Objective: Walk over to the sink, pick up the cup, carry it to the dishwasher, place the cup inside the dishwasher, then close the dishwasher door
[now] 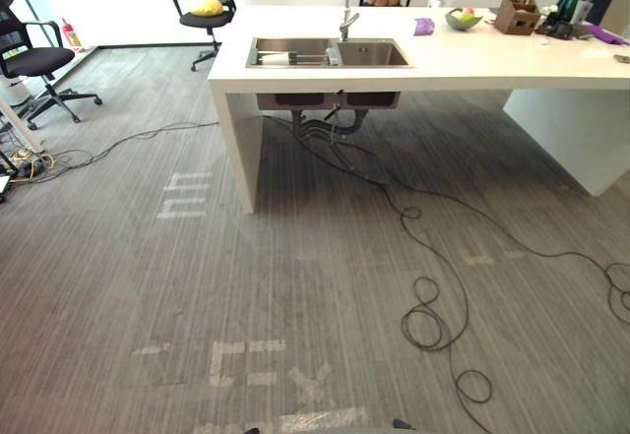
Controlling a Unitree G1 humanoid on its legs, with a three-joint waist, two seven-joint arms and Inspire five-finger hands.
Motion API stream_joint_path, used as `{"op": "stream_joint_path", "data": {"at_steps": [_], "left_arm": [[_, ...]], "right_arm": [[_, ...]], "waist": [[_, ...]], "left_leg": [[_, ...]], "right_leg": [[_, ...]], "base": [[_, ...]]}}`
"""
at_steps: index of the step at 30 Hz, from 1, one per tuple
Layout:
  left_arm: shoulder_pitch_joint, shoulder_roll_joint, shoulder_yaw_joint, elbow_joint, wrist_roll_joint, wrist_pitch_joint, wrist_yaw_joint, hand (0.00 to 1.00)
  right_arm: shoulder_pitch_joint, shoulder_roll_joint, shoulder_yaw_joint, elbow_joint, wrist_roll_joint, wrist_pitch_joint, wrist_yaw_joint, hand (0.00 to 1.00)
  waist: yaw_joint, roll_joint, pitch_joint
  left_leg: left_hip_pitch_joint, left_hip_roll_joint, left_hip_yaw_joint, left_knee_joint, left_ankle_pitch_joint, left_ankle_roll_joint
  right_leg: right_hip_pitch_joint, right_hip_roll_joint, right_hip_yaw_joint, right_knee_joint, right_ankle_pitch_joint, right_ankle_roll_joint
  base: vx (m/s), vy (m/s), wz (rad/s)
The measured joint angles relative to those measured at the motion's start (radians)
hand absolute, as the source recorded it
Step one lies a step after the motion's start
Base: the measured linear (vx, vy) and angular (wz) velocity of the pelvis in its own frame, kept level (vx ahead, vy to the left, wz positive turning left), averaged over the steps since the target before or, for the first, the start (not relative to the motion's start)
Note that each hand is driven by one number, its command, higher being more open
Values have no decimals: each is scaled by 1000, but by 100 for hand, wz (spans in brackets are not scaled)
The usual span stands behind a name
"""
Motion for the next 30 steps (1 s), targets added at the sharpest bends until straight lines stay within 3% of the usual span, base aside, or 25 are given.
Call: {"op": "stream_joint_path", "data": {"at_steps": [6,11,30], "left_arm": [[-11,-12,-7,1,26,-71,-27,100],[-17,-11,-18,-2,55,-91,-20,100],[-28,-13,-30,-3,94,-162,31,100]], "right_arm": [[-40,9,-10,9,-49,-77,-42,100],[-73,16,-29,8,-84,-79,-17,100],[-126,53,2,2,-79,-83,-8,100]], "waist": [[-2,-1,6],[-3,1,9],[-2,-8,39]], "left_leg": [[20,1,-7,-29,4,-7],[30,7,-7,-35,4,-11],[49,-4,-4,-42,2,-12]], "right_leg": [[17,4,-24,-14,-11,23],[21,7,-35,-5,-22,52],[27,-6,-46,10,-24,47]], "base": [[15,-19,5],[-18,-25,2],[-43,-18,0]]}}
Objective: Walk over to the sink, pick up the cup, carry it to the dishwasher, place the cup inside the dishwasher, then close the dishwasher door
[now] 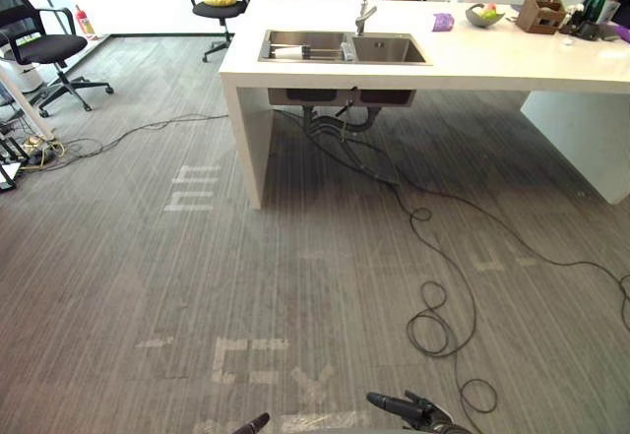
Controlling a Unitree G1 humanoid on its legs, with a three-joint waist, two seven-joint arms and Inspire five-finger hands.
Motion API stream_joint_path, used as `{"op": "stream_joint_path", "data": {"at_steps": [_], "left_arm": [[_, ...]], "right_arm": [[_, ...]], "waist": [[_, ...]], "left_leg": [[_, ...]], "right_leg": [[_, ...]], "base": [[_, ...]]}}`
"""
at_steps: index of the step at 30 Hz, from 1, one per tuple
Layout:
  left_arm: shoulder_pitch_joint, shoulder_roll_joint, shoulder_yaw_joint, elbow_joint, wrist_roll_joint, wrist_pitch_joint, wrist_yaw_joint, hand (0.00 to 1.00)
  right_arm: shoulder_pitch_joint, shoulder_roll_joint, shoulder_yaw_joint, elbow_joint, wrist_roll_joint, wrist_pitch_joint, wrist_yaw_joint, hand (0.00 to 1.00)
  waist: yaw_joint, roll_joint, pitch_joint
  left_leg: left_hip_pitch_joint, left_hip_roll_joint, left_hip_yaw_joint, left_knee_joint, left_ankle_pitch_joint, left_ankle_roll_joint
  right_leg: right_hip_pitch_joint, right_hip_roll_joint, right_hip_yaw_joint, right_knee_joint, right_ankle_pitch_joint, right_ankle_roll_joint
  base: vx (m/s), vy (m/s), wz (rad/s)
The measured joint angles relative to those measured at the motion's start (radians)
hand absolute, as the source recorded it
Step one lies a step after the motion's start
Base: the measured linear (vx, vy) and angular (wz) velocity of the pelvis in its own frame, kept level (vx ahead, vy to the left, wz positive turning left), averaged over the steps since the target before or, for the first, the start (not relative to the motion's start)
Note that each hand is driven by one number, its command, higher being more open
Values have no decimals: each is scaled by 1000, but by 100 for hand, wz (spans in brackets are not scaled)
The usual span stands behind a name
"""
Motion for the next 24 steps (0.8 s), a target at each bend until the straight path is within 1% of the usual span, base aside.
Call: {"op": "stream_joint_path", "data": {"at_steps": [9,17,18,19,20,21,22,23,24], "left_arm": [[3,-1,-4,1,-2,-19,23,100],[3,-4,-4,0,-2,-21,61,100],[3,-5,-4,1,-2,-21,71,100],[4,-5,-4,1,-2,-20,76,100],[4,-4,-4,1,-2,-20,77,100],[2,-2,-3,1,-4,-21,79,100],[2,0,-3,0,-3,-25,78,100],[1,2,-2,-3,-4,-29,77,100],[0,12,4,-4,-3,-38,76,100]], "right_arm": [[-4,2,1,6,5,-4,4,100],[-3,9,-2,20,21,-33,-31,100],[-3,10,-4,21,35,-36,-33,100],[-2,14,-4,20,44,-46,-35,100],[-1,13,-4,20,45,-51,-37,100],[0,11,-4,19,45,-57,-42,100],[-1,8,-4,13,45,-64,-47,100],[-1,8,-4,3,45,-69,-49,100],[-6,7,-4,-7,47,-73,-52,100]], "waist": [[1,-6,4],[2,-12,5],[2,-13,7],[1,-15,10],[1,-17,12],[3,-25,17],[6,-29,28],[8,-32,39],[9,-48,49]], "left_leg": [[2,-1,-2,-2,0,0],[5,-16,-47,-1,4,6],[5,-22,-56,-1,3,7],[7,-28,-68,3,1,9],[8,-33,-75,8,-7,19],[13,-41,-84,28,-19,41],[21,-48,-87,50,-28,56],[27,-53,-87,60,-29,64],[49,-68,-91,66,-34,75]], "right_leg": [[2,-2,-17,-2,1,-2],[25,-17,-71,-7,0,-1],[16,-30,-81,30,-24,-9],[-17,-53,-91,126,-74,3],[-39,-69,-95,191,-104,13],[-87,-106,-98,342,-154,40],[-150,-148,-97,516,-172,51],[-181,-172,-97,605,-172,48],[-233,-219,-97,748,-170,24]], "base": [[-19,-19,1],[-47,-21,17],[-40,9,27],[-33,18,31],[-15,43,34],[2,98,26],[4,89,20],[1,87,8],[0,0,0]]}}
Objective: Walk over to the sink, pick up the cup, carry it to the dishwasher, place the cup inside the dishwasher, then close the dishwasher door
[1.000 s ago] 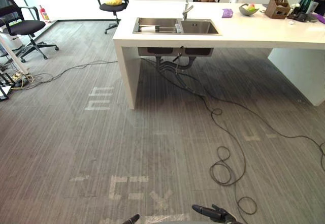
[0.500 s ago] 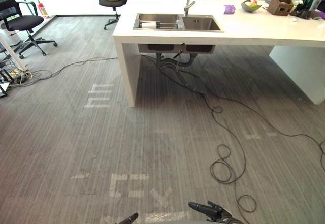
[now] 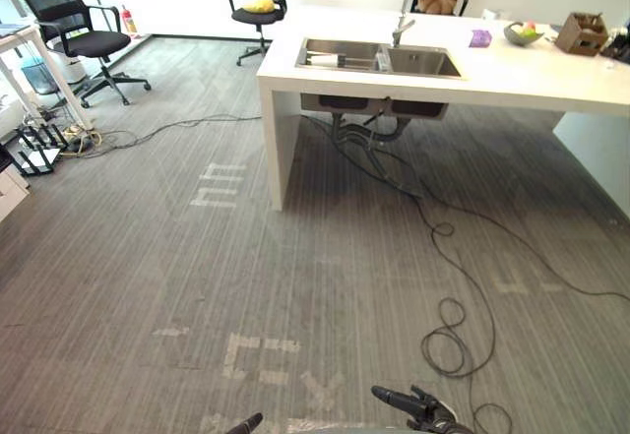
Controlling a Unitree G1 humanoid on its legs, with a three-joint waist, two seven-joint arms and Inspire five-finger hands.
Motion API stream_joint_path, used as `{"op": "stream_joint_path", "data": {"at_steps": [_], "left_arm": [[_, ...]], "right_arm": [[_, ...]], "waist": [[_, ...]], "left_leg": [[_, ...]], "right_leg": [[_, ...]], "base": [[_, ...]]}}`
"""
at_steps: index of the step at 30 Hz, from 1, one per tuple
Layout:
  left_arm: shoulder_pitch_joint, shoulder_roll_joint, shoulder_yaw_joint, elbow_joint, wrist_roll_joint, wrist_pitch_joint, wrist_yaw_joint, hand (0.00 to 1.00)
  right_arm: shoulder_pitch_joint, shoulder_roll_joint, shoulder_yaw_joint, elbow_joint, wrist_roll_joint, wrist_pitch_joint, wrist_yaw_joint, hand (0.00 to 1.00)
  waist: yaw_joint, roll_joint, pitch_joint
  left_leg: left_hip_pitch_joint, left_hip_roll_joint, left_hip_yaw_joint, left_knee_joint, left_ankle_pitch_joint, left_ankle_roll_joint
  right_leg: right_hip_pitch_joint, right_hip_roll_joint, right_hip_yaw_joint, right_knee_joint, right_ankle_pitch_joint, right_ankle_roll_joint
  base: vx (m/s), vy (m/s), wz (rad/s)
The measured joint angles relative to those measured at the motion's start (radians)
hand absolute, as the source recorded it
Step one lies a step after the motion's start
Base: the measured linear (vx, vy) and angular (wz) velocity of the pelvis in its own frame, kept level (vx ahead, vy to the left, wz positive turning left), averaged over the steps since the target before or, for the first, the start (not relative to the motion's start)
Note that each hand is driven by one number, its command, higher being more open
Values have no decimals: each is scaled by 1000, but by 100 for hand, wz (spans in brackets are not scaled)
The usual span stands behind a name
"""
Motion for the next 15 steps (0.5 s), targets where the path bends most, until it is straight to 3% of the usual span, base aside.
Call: {"op": "stream_joint_path", "data": {"at_steps": [1,2,7,10,12,13,14,15], "left_arm": [[0,10,2,0,1,-5,0,100],[0,11,2,0,1,-6,0,100],[-13,-3,29,2,5,-1,-1,100],[-15,-9,36,2,24,-20,-6,100],[-18,-10,46,1,24,-29,-13,100],[-18,-15,56,1,28,-38,-13,100],[-18,-22,58,0,39,-41,-12,100],[-18,-32,58,1,54,-50,-23,100]], "right_arm": [[-2,2,1,4,6,0,0,100],[-2,4,2,6,8,0,0,100],[-8,5,-24,28,90,32,0,100],[0,3,-40,-1,128,42,17,100],[11,14,-38,-37,128,41,31,100],[29,17,-41,-61,130,41,34,100],[33,16,-47,-68,137,42,37,100],[32,14,-70,-76,151,42,42,100]], "waist": [[0,-17,2],[0,-18,2],[-8,2,17],[-8,9,28],[-3,6,49],[3,6,50],[3,13,52],[4,28,56]], "left_leg": [[16,-5,-4,0,-5,5],[20,-2,-5,1,-9,5],[4,78,-22,29,-62,-12],[13,146,-16,73,-131,-55],[46,174,-12,139,-205,-103],[82,180,-8,177,-265,-132],[99,190,-6,182,-279,-144],[117,211,-1,193,-280,-145]], "right_leg": [[-26,-15,5,51,-16,-13],[-28,-10,6,41,-24,-12],[-47,103,-12,-301,-21,-21],[-156,118,-5,-341,63,-21],[-190,110,9,-346,95,-16],[-180,94,11,-357,123,-27],[-176,92,11,-336,182,-47],[-179,100,-3,-275,173,-91]], "base": [[0,0,0],[57,-14,1],[94,-75,4],[217,-152,-5],[400,-258,3],[457,-281,9],[628,-361,19],[540,-311,22]]}}
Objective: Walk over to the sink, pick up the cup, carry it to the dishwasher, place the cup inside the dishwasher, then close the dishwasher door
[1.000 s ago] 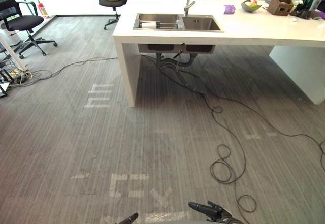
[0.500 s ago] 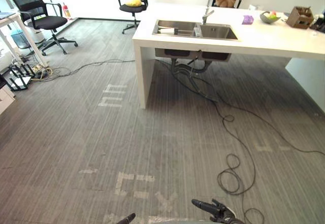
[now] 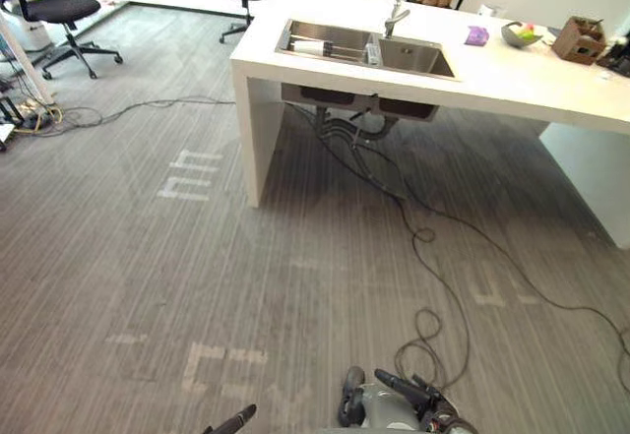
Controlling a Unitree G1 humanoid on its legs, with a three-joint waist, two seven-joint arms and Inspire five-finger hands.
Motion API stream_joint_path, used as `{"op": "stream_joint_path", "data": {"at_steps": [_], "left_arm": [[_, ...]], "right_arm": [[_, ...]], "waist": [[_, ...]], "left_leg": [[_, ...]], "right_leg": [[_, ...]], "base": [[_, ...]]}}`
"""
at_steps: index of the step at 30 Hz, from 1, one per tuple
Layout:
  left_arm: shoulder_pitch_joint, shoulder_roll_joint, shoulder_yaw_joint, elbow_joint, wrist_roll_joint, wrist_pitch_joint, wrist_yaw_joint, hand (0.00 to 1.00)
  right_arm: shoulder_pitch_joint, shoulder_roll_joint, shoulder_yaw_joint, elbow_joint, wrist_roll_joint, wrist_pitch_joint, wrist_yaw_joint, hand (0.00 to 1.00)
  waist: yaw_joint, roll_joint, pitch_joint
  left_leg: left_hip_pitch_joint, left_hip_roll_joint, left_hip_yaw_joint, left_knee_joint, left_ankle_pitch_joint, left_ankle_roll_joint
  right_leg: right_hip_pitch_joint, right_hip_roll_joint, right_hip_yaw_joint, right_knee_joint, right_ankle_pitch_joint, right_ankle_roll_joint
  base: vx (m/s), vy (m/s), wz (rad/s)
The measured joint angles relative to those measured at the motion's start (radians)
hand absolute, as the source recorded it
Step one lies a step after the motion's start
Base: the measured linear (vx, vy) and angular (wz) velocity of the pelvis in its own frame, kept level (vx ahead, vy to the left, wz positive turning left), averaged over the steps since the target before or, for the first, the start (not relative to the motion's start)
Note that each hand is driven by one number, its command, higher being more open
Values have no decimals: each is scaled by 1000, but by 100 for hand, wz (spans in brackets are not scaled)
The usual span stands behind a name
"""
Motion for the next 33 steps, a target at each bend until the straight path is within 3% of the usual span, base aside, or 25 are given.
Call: {"op": "stream_joint_path", "data": {"at_steps": [1,4,6,8,9,10,11,12,13,14,15,17,18,19,20,22,23,26,29,30,31,32,33], "left_arm": [[1,-15,3,-8,9,-11,-18,100],[9,-39,44,-24,29,-33,-46,100],[14,-52,63,-26,38,-39,-58,100],[17,-63,104,-26,55,-67,-79,100],[16,-74,132,-26,59,-84,-97,100],[17,-96,170,-30,65,-122,-119,100],[16,-103,184,-36,65,-140,-133,100],[15,-101,201,-43,65,-162,-160,100],[21,-101,217,-40,64,-165,-178,100],[26,-101,217,-40,63,-168,-184,100],[37,-101,218,-41,48,-179,-204,100],[43,-101,218,-44,25,-223,-229,100],[50,-104,217,-51,26,-256,-239,100],[57,-110,217,-63,26,-276,-240,100],[87,-116,217,-83,21,-320,-240,100],[70,-114,208,-143,-29,-395,-239,100],[57,-107,205,-164,-45,-416,-240,100],[37,-76,174,-261,-55,-434,-244,100],[70,-23,95,-597,-55,-451,-243,100],[72,0,66,-748,-56,-461,-236,100],[68,2,29,-890,-49,-481,-179,100],[64,-5,14,-951,-47,-494,-145,100],[41,-11,-33,-1005,-107,-587,-141,100]], "right_arm": [[-6,-4,-18,0,7,0,-3,100],[-13,-6,-36,5,8,10,-5,100],[-15,-11,-36,8,7,17,-9,100],[-16,-17,-33,17,5,14,-13,100],[-16,-20,-23,21,2,14,-17,100],[-16,-29,-5,22,1,15,-22,100],[-17,-31,-5,24,0,15,-23,100],[-15,-32,-4,30,-6,19,-24,100],[-14,-34,-3,39,-9,23,-24,100],[-15,-34,-3,40,-10,25,-24,100],[-23,-34,-6,41,-18,30,-23,100],[-37,-32,-8,42,-35,34,-19,100],[-39,-30,-8,37,-38,34,-15,100],[-35,-28,-7,31,-42,34,-10,100],[-19,-29,-1,18,-48,33,-5,100],[1,0,41,-19,-59,27,18,100],[-2,14,49,-24,-71,32,21,100],[-6,33,56,-48,-76,59,21,100],[5,39,55,-76,-76,77,20,100],[21,38,53,-76,-72,79,16,100],[32,33,50,-81,-60,77,5,100],[31,25,55,-87,-60,75,-2,100],[24,17,56,-109,-45,77,-11,100]], "waist": [[0,21,4],[1,35,7],[1,49,-2],[1,66,-15],[1,72,-19],[4,76,-16],[4,83,-15],[10,78,-3],[18,70,1],[22,71,2],[31,69,3],[47,60,10],[50,56,10],[50,58,10],[65,48,6],[66,18,1],[76,11,4],[84,-7,-4],[92,-23,-16],[94,-32,-32],[94,-28,-39],[89,-23,-41],[75,-14,-38]], "left_leg": [[-5,26,7,25,18,9],[-9,59,7,78,108,1],[-23,82,-2,157,148,-10],[-103,106,-16,349,222,-32],[-188,119,-25,522,333,-72],[-290,144,-22,741,351,-71],[-341,151,-15,853,319,-59],[-416,146,5,1001,251,-47],[-482,132,37,1034,192,-28],[-518,125,55,1018,168,-20],[-588,120,107,923,117,9],[-652,104,207,641,85,36],[-660,80,264,389,126,41],[-656,72,289,261,190,52],[-622,57,331,193,345,78],[-633,3,345,241,261,126],[-633,-2,346,274,235,135],[-601,-29,346,305,181,153],[-512,-70,348,244,155,145],[-477,-90,345,207,151,141],[-430,-103,346,164,145,135],[-402,-106,349,141,142,133],[-339,-111,358,92,140,135]], "right_leg": [[0,15,-18,32,-48,-5],[22,45,-28,72,-136,-31],[59,76,-28,51,-163,-39],[107,115,-23,3,-178,-44],[148,134,-14,-42,-182,-47],[201,157,-7,-97,-189,-59],[237,165,-5,-121,-189,-59],[317,170,5,-171,-193,-55],[387,170,23,-220,-195,-52],[413,169,32,-242,-195,-52],[451,162,52,-271,-186,-33],[489,131,82,-300,-190,5],[510,99,94,-306,-209,42],[524,84,102,-309,-221,61],[558,55,124,-314,-247,89],[565,3,120,-310,-228,52],[574,-8,127,-304,-215,55],[587,-37,151,-241,-188,71],[544,-80,168,-59,-142,122],[501,-102,179,54,-106,157],[434,-121,202,199,-29,181],[399,-130,214,274,32,188],[313,-153,231,475,115,174]], "base": [[630,-376,21],[510,-307,0],[470,-236,-19],[429,-159,-23],[407,-83,-21],[483,-85,-17],[387,-15,-13],[384,6,-17],[380,18,-26],[365,56,-45],[395,122,-60],[451,183,-59],[399,204,-38],[510,299,-53],[534,303,-33],[637,335,-3],[503,258,15],[398,179,18],[323,110,6],[237,64,4],[283,86,-3],[234,90,-18],[216,90,-29]]}}
